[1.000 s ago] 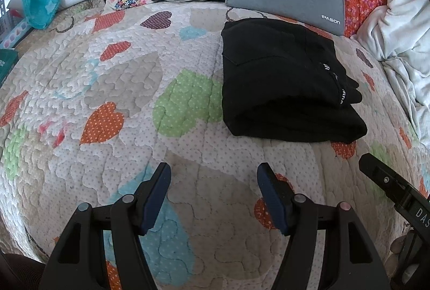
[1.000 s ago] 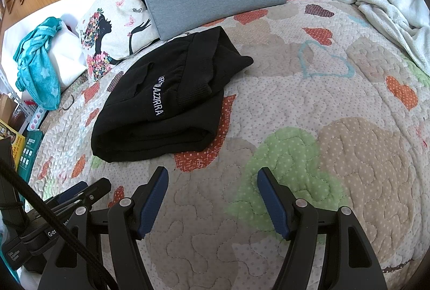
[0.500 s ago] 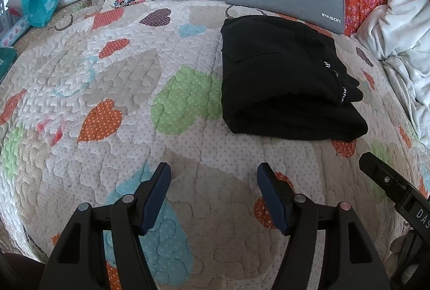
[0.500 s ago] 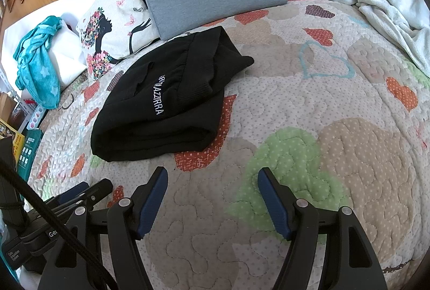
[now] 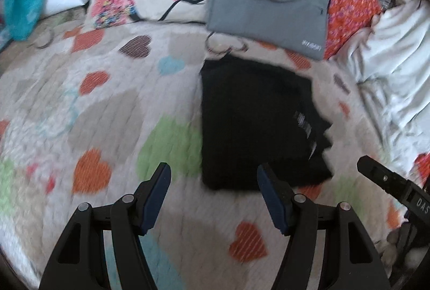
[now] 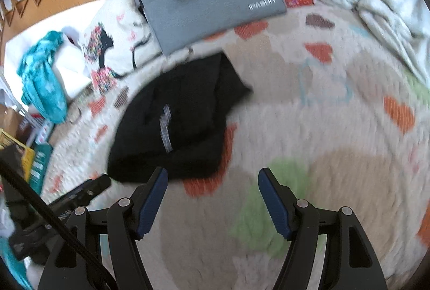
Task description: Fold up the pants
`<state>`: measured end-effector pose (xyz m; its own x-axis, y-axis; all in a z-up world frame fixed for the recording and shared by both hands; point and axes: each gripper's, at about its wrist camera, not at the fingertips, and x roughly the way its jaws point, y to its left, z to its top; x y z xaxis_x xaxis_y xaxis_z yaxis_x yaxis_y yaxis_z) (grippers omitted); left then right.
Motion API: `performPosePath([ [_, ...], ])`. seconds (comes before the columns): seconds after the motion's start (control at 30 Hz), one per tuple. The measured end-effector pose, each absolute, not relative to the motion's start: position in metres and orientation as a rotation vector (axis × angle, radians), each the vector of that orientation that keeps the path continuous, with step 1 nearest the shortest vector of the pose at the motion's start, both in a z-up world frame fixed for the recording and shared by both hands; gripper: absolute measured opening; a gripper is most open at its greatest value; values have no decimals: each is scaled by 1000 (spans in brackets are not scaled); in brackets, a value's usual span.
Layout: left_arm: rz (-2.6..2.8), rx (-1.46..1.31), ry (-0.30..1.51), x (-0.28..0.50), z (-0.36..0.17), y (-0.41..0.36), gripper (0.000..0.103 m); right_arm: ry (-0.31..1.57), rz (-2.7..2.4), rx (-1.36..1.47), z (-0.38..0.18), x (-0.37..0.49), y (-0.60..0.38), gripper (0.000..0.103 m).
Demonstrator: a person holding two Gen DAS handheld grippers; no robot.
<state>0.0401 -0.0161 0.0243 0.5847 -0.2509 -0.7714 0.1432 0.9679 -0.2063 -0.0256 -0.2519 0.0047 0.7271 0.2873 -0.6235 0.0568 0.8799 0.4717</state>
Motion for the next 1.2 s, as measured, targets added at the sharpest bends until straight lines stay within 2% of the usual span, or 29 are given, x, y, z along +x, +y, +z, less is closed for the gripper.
performPosePath([
  [0.03,-251,-141,925,50,26,-17,69,759,144,481,13,-16,-255,81],
  [0.07,-268,-160,939,65,26,-17,69,780,168,488,18,-2,-259,82],
  [0.2,-305,-233,991,112,18,-16,69,836,184,547,15,42,-270,82],
  [0.37,-356,-323,1066,152,-6,-14,69,907,203,736,-23,84,-277,82],
  [0.57,-477,-412,1113,178,-29,-30,78,866,316,779,-37,117,-264,84],
  [0.6,-483,-389,1106,179,-28,-35,78,866,341,782,-38,122,-261,80],
  [0.63,-484,-368,1105,178,-27,-39,70,878,362,783,-40,126,-257,75],
  [0.67,-476,-347,1104,179,-25,-43,67,886,359,752,-39,128,-252,73],
  [0.7,-474,-335,1099,179,-21,-46,59,888,358,719,-36,129,-248,61],
  [0.73,-494,-345,1093,179,-19,-47,49,897,394,706,-32,132,-245,38],
  [0.77,-508,-357,1090,181,-15,-47,49,898,419,712,-29,134,-244,33],
  [0.93,-487,-351,1003,198,8,-49,48,815,396,626,-1,148,-240,33],
  [1.0,-468,-364,1008,212,4,-48,54,790,384,649,-3,156,-246,34],
  [1.1,-417,-372,1100,234,-26,-47,64,816,290,647,-21,171,-255,53],
  [1.13,-431,-410,1102,235,-29,-43,64,850,256,627,-30,175,-256,57],
  [1.2,-456,-464,1123,236,-25,-37,64,845,265,634,-33,177,-259,57],
])
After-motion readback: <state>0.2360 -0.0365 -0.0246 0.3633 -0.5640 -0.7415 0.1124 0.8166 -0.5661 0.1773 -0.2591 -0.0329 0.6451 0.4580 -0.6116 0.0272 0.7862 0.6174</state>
